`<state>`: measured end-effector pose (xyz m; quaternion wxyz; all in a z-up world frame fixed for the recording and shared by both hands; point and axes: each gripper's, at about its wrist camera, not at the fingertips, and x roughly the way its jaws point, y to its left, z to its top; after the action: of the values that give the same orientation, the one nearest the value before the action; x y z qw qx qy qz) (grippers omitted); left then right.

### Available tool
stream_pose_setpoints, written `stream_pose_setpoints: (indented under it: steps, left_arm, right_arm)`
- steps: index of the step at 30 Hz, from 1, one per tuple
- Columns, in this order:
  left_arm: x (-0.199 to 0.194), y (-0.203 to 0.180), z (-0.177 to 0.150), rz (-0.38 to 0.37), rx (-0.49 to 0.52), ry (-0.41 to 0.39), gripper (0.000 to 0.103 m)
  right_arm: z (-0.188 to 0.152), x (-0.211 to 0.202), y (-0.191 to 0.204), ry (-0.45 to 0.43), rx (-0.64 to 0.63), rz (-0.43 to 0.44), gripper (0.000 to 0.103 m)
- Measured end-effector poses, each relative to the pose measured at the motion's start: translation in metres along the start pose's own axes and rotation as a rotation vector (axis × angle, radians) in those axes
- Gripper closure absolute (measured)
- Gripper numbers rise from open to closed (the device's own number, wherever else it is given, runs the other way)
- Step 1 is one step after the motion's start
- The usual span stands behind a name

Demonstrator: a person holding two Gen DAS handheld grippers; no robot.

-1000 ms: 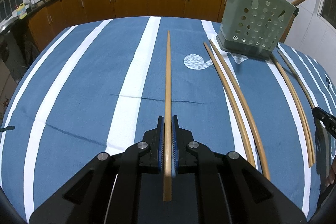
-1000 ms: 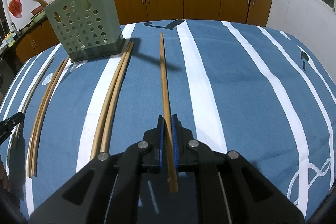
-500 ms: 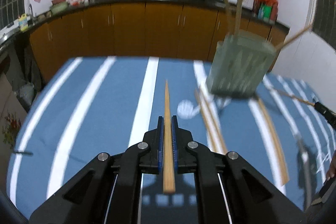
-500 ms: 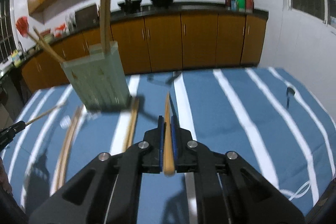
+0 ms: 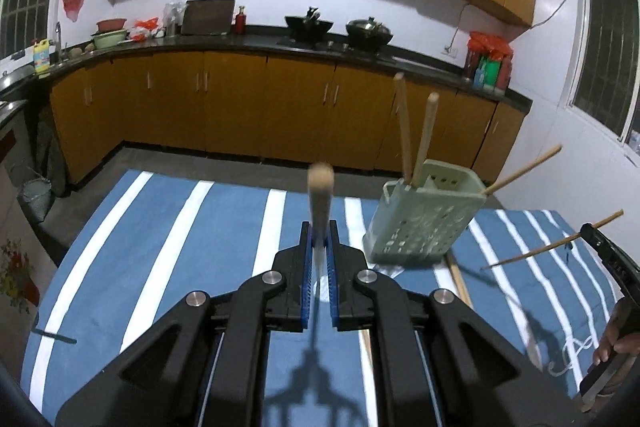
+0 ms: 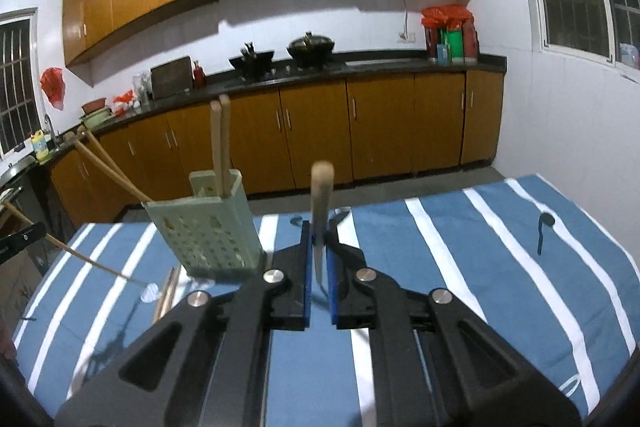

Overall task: Organize utensils
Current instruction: 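Lift both chopsticks upright and lower them into the green holder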

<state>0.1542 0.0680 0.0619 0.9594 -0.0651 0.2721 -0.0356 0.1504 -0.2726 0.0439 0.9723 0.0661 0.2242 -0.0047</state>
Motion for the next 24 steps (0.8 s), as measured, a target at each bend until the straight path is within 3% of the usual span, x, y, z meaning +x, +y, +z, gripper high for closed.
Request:
stream_pose_setpoints:
  steps: [14,20,24]
  left_arm:
    - [-0.045,-0.055,0.065,-0.153,0.066,-0.196,0.096]
    - [-0.039,-0.077,0.09,-0.145,0.058,-0.32,0.096]
    - [-0.015,-0.085,0.094,-0.145,0.049,-0.311,0.095]
  right_arm:
    - [0.087,-0.059,0.027,-0.165,0.018,0.279,0.095]
    - [0.11,-0.039,0.045,-0.167,-0.002,0.276,0.095]
    - [0.109,-0.008,0.056,-0.098,-0.031,0.264,0.095]
